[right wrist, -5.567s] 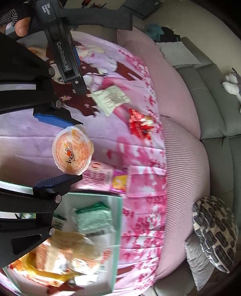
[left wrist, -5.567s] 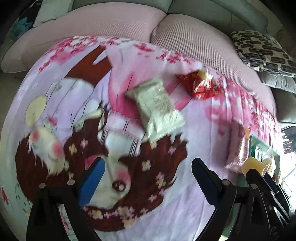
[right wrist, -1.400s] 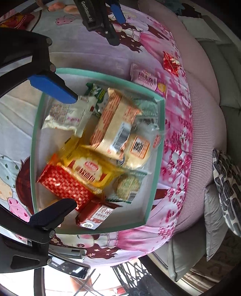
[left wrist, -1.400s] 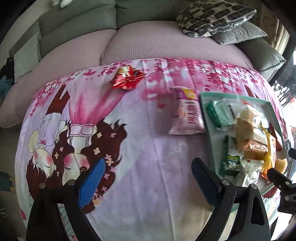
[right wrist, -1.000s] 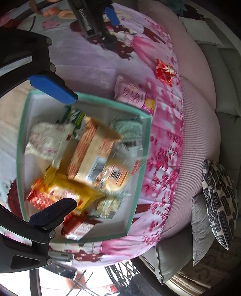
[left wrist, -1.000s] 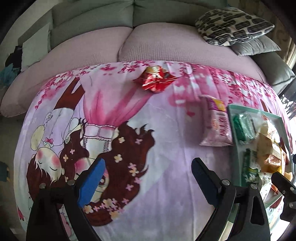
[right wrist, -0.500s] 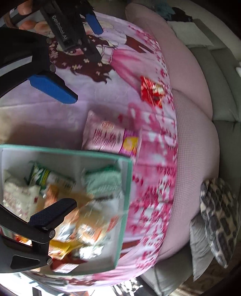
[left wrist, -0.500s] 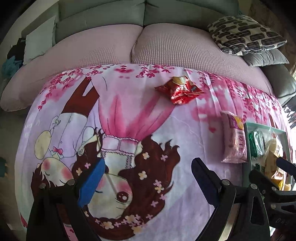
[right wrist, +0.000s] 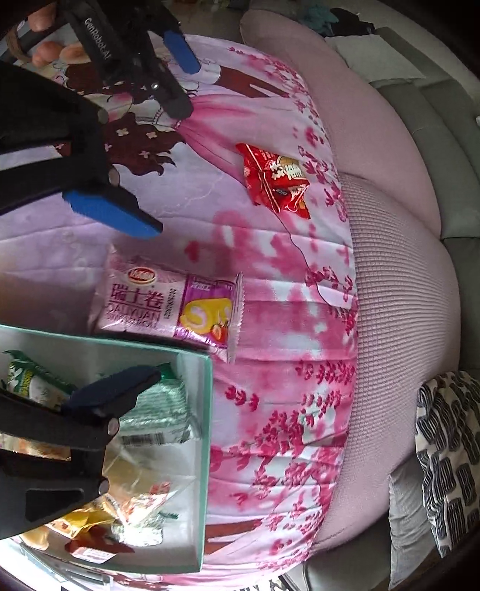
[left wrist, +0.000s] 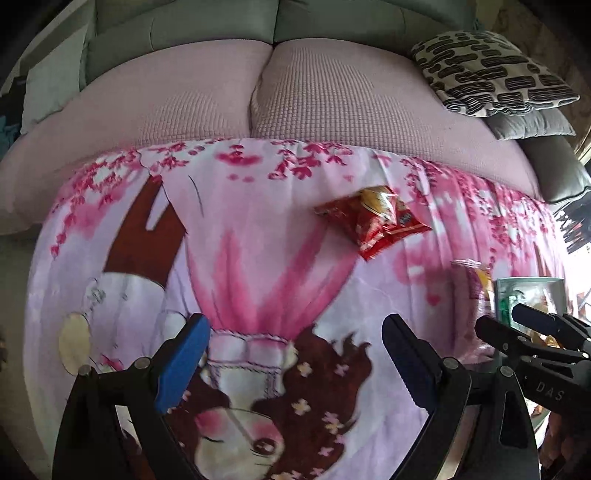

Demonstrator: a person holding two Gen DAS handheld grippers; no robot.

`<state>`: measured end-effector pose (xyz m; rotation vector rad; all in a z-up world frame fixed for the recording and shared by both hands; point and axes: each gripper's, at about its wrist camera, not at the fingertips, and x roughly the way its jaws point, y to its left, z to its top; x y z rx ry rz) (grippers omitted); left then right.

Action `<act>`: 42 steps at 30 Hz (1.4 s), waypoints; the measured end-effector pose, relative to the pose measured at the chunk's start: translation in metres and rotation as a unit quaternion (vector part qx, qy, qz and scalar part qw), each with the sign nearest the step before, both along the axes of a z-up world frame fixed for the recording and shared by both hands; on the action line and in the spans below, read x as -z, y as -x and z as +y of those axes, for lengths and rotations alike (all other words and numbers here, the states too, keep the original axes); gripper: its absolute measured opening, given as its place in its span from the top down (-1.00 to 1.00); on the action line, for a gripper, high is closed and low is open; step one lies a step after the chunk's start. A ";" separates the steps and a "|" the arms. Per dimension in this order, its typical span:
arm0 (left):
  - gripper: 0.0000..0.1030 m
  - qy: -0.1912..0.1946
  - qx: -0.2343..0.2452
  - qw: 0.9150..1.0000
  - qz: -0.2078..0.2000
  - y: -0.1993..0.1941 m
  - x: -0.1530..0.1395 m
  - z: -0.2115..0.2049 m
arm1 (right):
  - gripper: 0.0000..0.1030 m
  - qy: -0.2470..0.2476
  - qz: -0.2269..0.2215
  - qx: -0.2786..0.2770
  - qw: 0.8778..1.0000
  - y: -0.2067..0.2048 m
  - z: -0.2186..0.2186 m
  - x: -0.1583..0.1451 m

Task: Organize snacks
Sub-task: 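Grasp the pink-purple cake roll with the right tool while the left tool grasps the red chip bag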

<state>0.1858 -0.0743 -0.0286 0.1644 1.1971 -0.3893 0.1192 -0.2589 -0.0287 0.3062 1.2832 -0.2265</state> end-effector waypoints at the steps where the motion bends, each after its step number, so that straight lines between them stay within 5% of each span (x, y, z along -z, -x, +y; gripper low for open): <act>1: -0.83 0.001 0.001 1.000 0.003 -0.003 0.001 0.001 | -0.35 -0.002 0.004 0.000 1.000 -0.002 0.000 0.003; 3: -0.83 0.007 -0.001 1.000 0.009 -0.007 0.002 0.004 | -0.21 -0.004 0.011 0.002 1.000 -0.006 0.000 0.007; 12: -0.83 0.028 -0.022 0.998 0.044 -0.027 0.011 0.007 | -0.20 0.013 0.019 -0.013 1.000 -0.016 0.002 0.006; 28: -0.83 0.014 -0.027 0.999 0.045 -0.030 0.018 0.003 | -0.20 0.002 0.033 -0.018 0.999 -0.024 0.007 0.020; 34: -0.83 0.024 -0.026 0.998 0.053 -0.039 0.015 -0.007 | 0.14 -0.008 0.031 -0.016 0.999 -0.036 -0.001 0.025; 42: -0.83 0.054 -0.037 0.995 0.073 -0.062 0.011 -0.036 | 0.26 0.006 0.015 -0.018 1.000 -0.059 -0.011 0.022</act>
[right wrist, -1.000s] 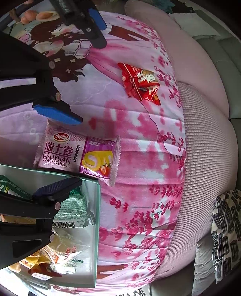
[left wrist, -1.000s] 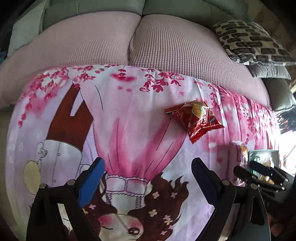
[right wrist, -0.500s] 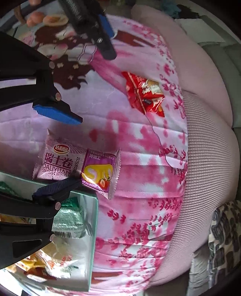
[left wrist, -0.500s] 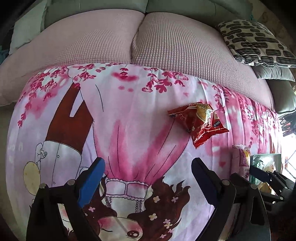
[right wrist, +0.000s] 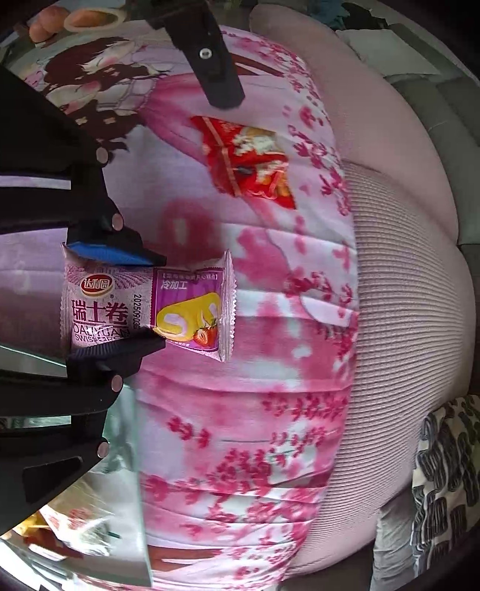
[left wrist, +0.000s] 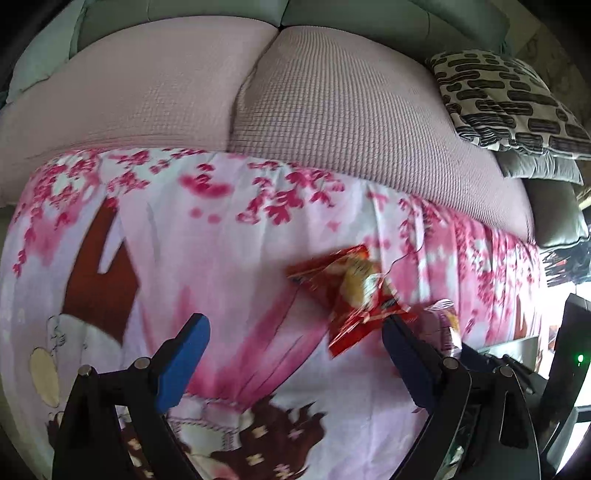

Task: Organize snacks
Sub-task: 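Grasp the pink-purple cake roll with the right tool while the left tool grasps the red chip bag, then carry the chip bag with the left tool while the right tool carries the cake roll to the tray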

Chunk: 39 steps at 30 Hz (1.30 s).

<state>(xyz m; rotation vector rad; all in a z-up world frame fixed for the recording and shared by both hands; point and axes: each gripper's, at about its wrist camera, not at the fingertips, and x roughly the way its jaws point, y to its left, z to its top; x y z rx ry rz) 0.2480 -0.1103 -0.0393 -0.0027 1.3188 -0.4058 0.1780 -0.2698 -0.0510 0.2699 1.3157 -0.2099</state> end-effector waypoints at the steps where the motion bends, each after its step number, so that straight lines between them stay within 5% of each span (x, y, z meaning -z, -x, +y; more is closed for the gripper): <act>1: -0.83 0.004 -0.002 1.000 0.007 -0.003 0.002 -0.005 | 0.26 -0.001 -0.001 0.002 1.000 -0.002 -0.003 0.000; 9: -0.80 0.012 -0.010 0.999 0.038 -0.022 0.023 -0.035 | 0.26 0.000 0.003 -0.005 1.000 -0.018 -0.014 0.005; 17: -0.07 0.026 -0.019 0.998 0.050 -0.024 0.035 -0.043 | 0.25 0.002 0.001 -0.009 1.000 -0.025 -0.022 0.008; 28: -0.04 0.037 -0.041 0.998 0.024 -0.001 0.010 -0.019 | 0.27 0.001 -0.017 -0.015 1.000 -0.005 -0.002 -0.018; 39: -0.04 0.060 -0.066 0.995 -0.041 0.069 -0.034 0.014 | 0.27 0.008 -0.070 0.003 0.998 0.056 0.019 -0.063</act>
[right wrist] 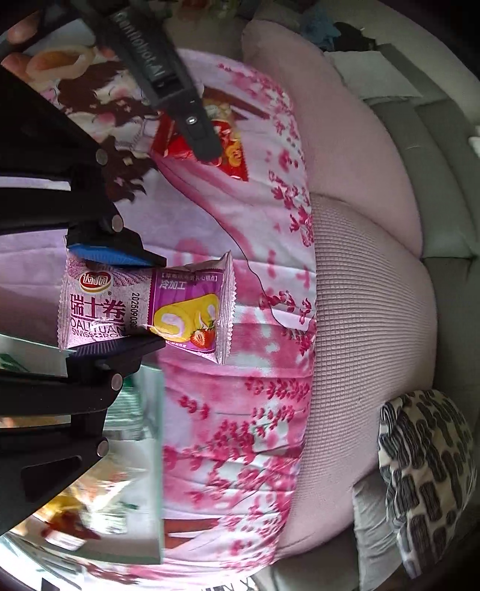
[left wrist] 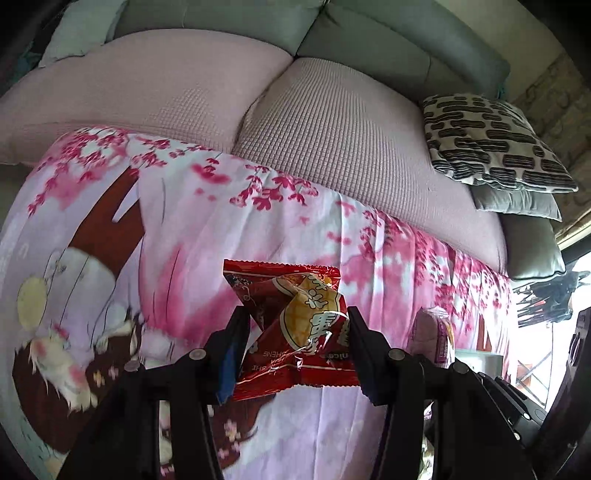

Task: Organize snacks
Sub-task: 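Carry the chip bag with the left tool while the right tool carries the cake roll to the tray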

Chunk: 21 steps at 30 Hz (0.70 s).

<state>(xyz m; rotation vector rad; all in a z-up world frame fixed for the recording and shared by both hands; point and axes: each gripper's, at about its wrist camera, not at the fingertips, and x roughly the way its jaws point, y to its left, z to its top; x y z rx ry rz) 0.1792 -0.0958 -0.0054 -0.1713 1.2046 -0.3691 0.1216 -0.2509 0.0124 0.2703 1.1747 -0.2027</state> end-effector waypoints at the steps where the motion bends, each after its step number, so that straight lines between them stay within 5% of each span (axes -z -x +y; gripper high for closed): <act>1: -0.04 0.001 -0.001 1.000 -0.005 0.008 -0.002 0.002 | 0.27 0.003 -0.005 0.002 1.000 0.006 0.002 -0.002; 21: -0.05 0.014 0.029 0.998 -0.051 0.083 -0.003 -0.028 | 0.27 0.028 -0.088 0.096 0.991 0.105 -0.012 -0.013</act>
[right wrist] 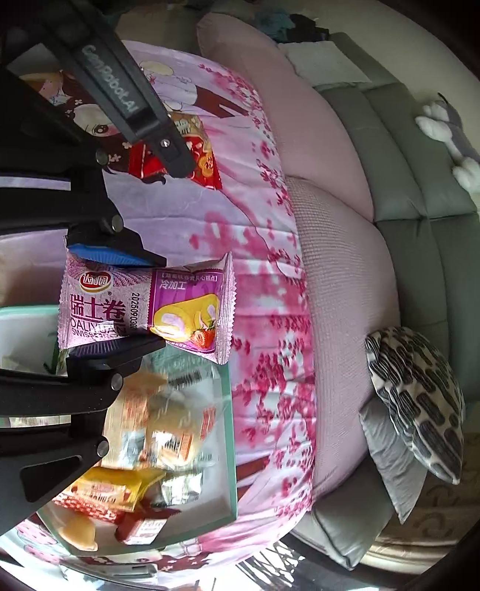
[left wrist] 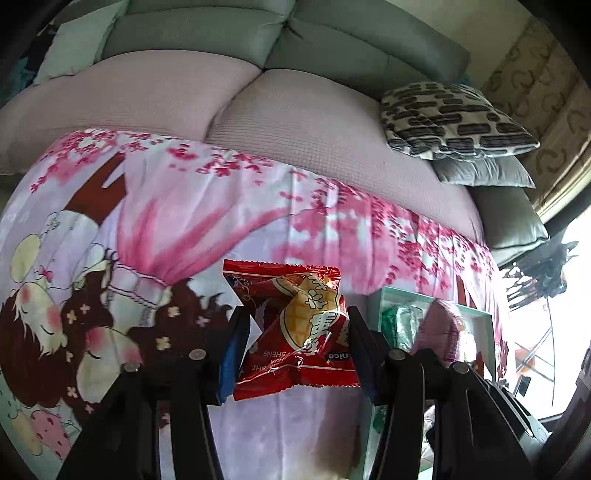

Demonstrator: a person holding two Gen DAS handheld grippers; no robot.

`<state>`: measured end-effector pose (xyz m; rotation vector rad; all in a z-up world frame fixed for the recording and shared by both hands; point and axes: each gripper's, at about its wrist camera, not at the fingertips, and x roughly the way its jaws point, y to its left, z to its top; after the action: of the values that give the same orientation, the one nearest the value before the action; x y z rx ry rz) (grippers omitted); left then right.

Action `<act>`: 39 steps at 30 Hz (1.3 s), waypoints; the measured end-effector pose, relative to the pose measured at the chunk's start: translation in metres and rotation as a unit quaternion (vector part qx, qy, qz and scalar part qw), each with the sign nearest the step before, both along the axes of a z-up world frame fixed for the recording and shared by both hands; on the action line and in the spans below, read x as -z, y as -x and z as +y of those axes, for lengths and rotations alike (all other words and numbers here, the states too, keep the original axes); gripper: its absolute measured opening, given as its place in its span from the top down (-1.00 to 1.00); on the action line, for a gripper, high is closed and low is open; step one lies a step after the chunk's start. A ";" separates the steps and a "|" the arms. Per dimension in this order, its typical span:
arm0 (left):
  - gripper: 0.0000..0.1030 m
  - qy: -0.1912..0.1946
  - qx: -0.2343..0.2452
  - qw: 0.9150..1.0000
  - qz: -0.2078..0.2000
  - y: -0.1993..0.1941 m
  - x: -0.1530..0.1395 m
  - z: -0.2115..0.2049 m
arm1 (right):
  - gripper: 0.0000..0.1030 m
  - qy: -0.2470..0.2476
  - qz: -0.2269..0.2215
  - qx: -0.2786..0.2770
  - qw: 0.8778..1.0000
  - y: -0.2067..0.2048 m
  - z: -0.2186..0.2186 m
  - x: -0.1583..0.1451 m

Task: Organize snacks
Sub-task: 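Carry the chip bag with the left tool while the right tool carries the cake roll to the tray, then open the left tool over the tray while the right tool releases the cake roll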

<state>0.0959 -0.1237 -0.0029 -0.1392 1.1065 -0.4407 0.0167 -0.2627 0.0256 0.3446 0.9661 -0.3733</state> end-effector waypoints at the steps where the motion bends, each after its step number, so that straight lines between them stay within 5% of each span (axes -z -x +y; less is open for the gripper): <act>1: -0.05 0.000 0.009 1.000 -0.002 0.003 -0.001 -0.007 | 0.27 0.001 -0.005 0.010 1.000 0.006 -0.006 -0.002; 12: -0.05 0.015 0.134 0.991 -0.013 0.052 -0.014 -0.085 | 0.27 0.012 -0.031 0.141 0.989 0.083 -0.093 -0.018; 19: -0.05 -0.021 0.136 0.990 -0.016 0.059 0.003 -0.099 | 0.27 -0.012 -0.018 0.206 0.978 0.116 -0.141 0.001; 24: -0.05 -0.035 0.122 0.992 -0.003 0.051 0.020 -0.095 | 0.27 -0.028 0.008 0.222 0.975 0.123 -0.154 0.019; 39: -0.04 -0.062 0.182 0.981 0.023 0.082 0.054 -0.140 | 0.24 -0.051 0.022 0.232 0.971 0.129 -0.166 0.040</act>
<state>0.0135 -0.2640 -0.0565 0.1670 1.2063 -0.6955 -0.1124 -0.4291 -0.0140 0.6623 0.9451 -0.7599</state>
